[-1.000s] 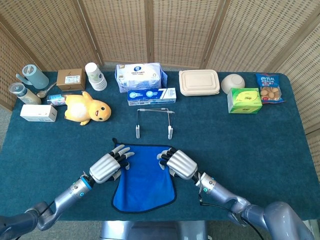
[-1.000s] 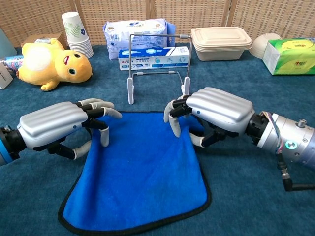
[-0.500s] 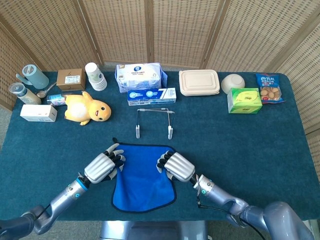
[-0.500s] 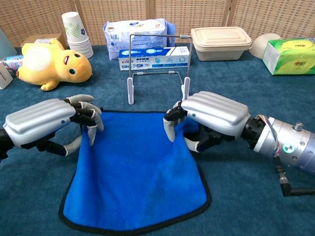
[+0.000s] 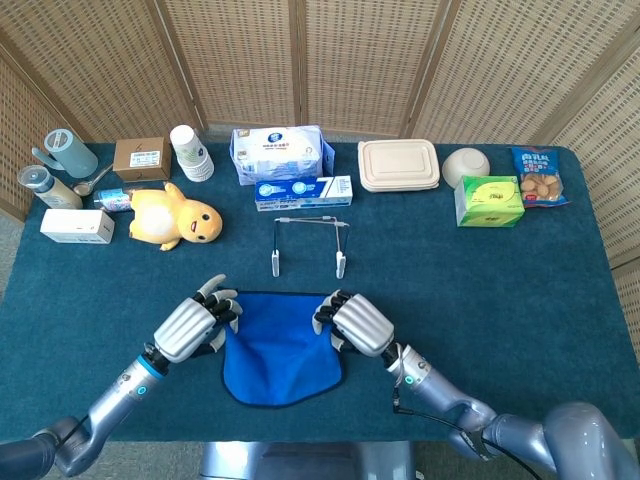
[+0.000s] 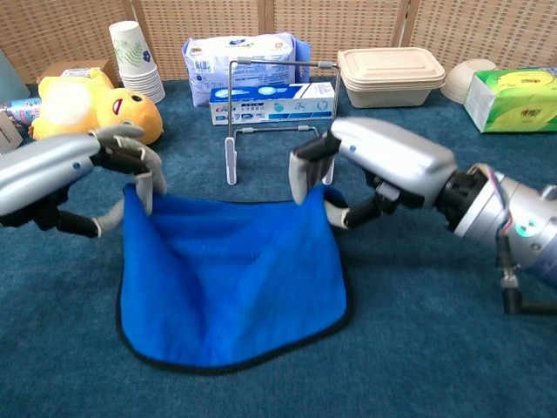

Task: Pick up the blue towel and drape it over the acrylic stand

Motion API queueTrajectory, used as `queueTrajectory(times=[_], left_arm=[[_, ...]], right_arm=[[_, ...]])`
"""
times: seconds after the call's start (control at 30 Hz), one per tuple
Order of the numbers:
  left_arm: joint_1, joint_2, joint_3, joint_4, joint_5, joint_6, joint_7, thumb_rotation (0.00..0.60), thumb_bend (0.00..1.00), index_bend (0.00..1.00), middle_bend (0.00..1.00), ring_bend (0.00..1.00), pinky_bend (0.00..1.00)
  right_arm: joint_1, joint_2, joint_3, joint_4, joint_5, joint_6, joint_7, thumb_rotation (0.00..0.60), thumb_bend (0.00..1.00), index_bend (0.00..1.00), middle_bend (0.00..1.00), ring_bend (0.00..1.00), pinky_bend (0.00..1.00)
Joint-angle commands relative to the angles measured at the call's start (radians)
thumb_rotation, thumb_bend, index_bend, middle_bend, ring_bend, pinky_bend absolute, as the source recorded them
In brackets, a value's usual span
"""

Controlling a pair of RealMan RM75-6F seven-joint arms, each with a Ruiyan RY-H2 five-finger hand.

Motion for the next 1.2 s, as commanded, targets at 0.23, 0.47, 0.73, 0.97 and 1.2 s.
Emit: queueTrajectory(times=[0.23, 0.47, 0.73, 0.97, 1.2], left_arm=[[-0.023, 0.14, -0.093, -0.209, -0.04, 0.033, -0.016, 0.6, 0.68, 0.79, 0.41, 0.25, 0.05], [-0.05, 0.228, -0.182, -0.329, -0.096, 0.026, -0.044, 0.6, 0.67, 0.79, 0.42, 0.25, 0.05], [-0.098, 0.282, -0.291, -0.387, -0.173, -0.012, -0.062, 0.6, 0.67, 0.79, 0.42, 0.25, 0.05], [-0.143, 0.28, -0.37, -0.386, -0.259, -0.062, -0.08, 0.6, 0.66, 0.79, 0.42, 0.25, 0.05], [-0.194, 0.258, -0.418, -0.336, -0.318, -0.119, -0.077, 0.6, 0.66, 0.79, 0.42, 0.25, 0.05]], right_arm=[[0.0, 0.163, 0.128, -0.26, 0.088, 0.004, -0.081, 0.6, 0.46, 1.0, 0.57, 0.44, 0.4], [0.015, 0.277, 0.229, -0.408, 0.16, -0.021, -0.142, 0.6, 0.46, 1.0, 0.57, 0.44, 0.4], [0.057, 0.356, 0.337, -0.489, 0.258, -0.084, -0.179, 0.6, 0.46, 1.0, 0.57, 0.44, 0.4], [0.107, 0.374, 0.397, -0.471, 0.338, -0.152, -0.199, 0.6, 0.46, 1.0, 0.57, 0.44, 0.4], [0.15, 0.355, 0.428, -0.4, 0.403, -0.202, -0.195, 0.6, 0.46, 1.0, 0.57, 0.45, 0.4]])
